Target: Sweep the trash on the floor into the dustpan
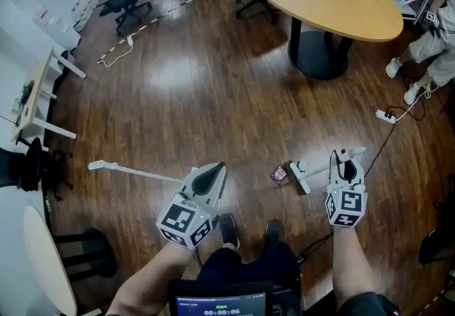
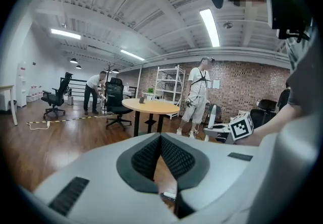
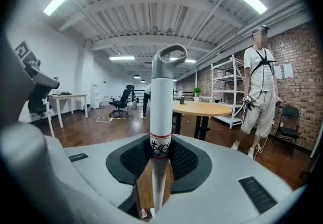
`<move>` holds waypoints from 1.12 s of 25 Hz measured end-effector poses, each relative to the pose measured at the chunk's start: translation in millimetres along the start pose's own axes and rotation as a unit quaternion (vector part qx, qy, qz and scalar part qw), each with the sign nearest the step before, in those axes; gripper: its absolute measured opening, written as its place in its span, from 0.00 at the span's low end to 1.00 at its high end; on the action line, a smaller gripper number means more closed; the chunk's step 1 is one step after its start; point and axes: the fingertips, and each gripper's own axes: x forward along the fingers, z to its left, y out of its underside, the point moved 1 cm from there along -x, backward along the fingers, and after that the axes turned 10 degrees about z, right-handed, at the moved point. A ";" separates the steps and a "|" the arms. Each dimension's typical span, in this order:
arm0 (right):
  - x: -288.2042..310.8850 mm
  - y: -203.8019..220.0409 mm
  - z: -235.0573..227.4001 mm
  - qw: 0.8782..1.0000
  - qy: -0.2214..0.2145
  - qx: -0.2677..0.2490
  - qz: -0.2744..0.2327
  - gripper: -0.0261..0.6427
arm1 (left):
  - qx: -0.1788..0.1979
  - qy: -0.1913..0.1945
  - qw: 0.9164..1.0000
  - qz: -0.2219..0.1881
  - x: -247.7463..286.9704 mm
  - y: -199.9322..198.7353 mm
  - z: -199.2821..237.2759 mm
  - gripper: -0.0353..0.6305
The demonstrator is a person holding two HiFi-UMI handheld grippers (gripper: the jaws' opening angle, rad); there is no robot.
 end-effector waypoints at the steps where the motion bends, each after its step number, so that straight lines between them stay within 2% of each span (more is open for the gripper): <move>1: 3.0 2.5 4.9 1.000 -0.003 -0.003 0.006 0.22 | 0.001 -0.005 1.000 0.002 -2.8 1.5 5.6 0.06; 7: 16.9 11.1 51.5 0.999 -0.021 -0.007 0.029 0.22 | -0.008 -0.022 1.000 -0.007 -21.9 3.5 38.5 0.06; 16: 4.1 13.8 157.6 0.996 -0.058 -0.037 0.060 0.22 | -0.007 -0.032 0.999 -0.015 -78.2 7.6 103.4 0.06; 28: -18.6 14.4 300.3 0.993 -0.069 -0.055 0.078 0.22 | 0.002 -0.002 1.000 -0.025 -158.6 28.1 182.2 0.06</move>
